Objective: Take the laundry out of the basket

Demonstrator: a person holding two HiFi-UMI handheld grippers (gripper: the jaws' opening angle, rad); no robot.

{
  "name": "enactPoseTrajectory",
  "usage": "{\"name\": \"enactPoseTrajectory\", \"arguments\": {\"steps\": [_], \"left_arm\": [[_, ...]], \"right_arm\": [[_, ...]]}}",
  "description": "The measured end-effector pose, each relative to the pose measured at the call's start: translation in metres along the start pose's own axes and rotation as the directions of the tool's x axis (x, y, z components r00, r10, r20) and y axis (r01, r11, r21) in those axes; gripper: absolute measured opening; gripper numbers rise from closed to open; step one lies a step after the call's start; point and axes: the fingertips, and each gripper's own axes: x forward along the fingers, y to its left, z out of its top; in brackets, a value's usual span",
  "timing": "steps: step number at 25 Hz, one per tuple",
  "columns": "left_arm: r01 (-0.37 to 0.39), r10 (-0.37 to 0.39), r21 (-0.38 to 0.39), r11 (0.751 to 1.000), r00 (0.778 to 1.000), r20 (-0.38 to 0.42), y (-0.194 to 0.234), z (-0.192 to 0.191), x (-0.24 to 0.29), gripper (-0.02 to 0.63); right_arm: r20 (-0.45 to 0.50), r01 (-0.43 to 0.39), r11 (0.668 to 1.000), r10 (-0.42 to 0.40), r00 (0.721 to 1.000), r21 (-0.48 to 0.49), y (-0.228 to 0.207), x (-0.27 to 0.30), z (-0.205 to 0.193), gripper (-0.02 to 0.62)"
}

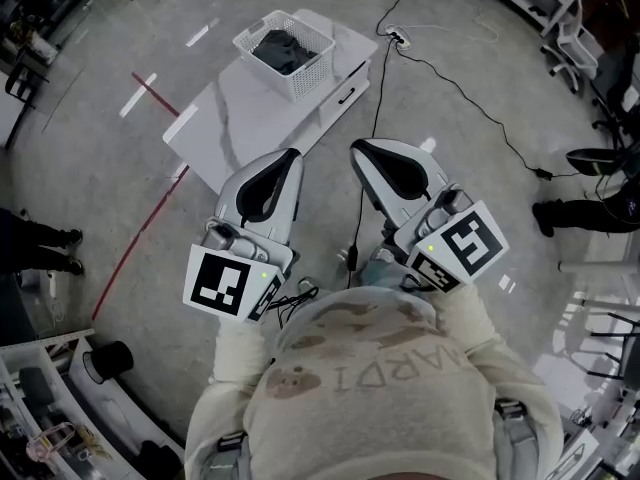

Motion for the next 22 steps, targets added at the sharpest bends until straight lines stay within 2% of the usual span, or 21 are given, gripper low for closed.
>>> {"name": "enactPoseTrajectory", "arguments": {"steps": [4, 13, 17, 22], "left_arm": [[-0.029, 0.029, 0.002, 1.0, 1.0, -0.004, -0.001, -0.002, 0.017, 0.001], [-0.126, 0.126, -0.004, 0.992, 0.992, 0.019, -0.016, 0.005, 0.067, 0.0], [-0.159, 0.159, 0.008, 0.987, 0.987, 0.024, -0.031, 0.008, 0.09, 0.0], [-0.168, 0.168, 0.019, 0.986, 0.986, -0.009, -0.035, 0.0, 0.114, 0.001]], "right_arm": [[0.014, -0.024, 0.999, 0.023, 1.0, 0.034, -0.024, -0.003, -0.001, 0.028], [-0.019, -0.142, 0.99, 0.142, 0.99, 0.006, -0.073, -0.023, 0.003, 0.028], [-0.011, -0.168, 0.985, 0.168, 0.986, 0.035, -0.101, -0.04, 0.004, 0.028], [-0.002, -0.174, 0.983, 0.174, 0.985, 0.066, -0.128, -0.042, -0.002, 0.028]]}}
